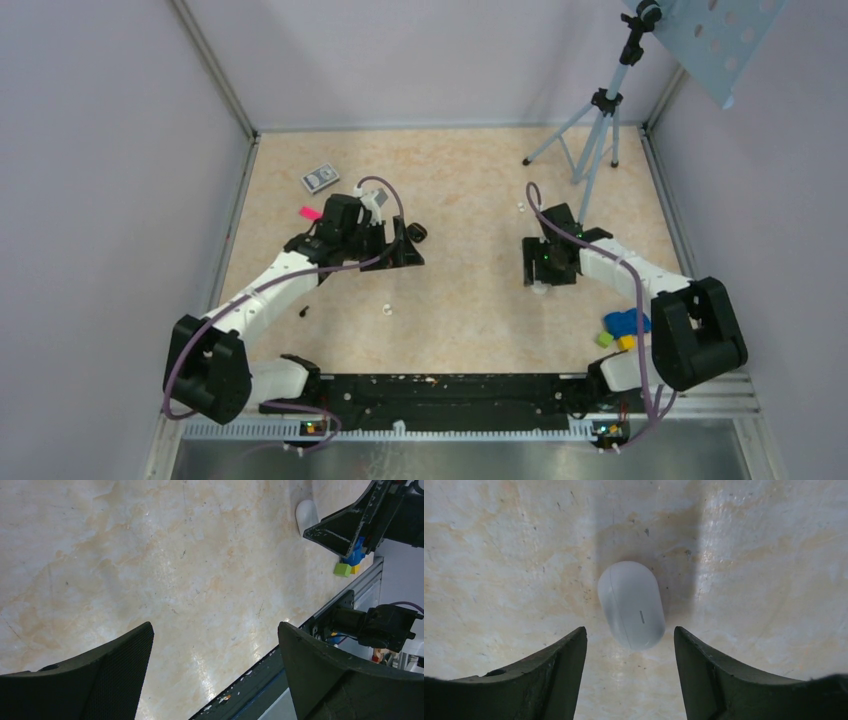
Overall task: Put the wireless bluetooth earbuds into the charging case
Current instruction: Move the charging case to the center of the board.
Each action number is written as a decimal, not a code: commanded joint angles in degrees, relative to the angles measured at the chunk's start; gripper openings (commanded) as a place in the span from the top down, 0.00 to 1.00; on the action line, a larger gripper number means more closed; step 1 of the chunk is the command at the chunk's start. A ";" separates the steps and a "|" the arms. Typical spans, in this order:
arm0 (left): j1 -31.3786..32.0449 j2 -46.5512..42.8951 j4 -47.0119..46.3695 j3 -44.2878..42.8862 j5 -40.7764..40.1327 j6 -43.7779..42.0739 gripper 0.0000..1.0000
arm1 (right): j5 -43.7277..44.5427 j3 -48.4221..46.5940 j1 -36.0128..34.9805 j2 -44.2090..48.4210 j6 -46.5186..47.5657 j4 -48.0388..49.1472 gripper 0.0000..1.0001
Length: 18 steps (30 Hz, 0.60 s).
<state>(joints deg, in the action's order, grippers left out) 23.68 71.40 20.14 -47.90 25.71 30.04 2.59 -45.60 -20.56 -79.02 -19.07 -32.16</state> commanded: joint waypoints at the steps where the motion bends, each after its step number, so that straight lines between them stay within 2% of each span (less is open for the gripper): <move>1: 0.13 0.53 -1.60 0.10 1.04 0.00 0.01 | -1.43 0.65 0.00 -1.14 0.72 2.22 0.37; 8: 0.14 1.04 -1.68 0.21 0.95 -0.16 0.01 | 3.17 -0.18 -1.85 -4.23 0.62 1.08 0.41; 18: 0.11 0.27 -1.08 0.93 0.48 -0.42 0.01 | 4.99 -1.07 -2.76 -6.91 1.56 2.67 0.40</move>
<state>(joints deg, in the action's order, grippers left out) 23.68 71.94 20.16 -47.55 25.96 30.06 6.13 -44.80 -22.20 -84.23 -18.44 -31.90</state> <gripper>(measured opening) 0.987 0.597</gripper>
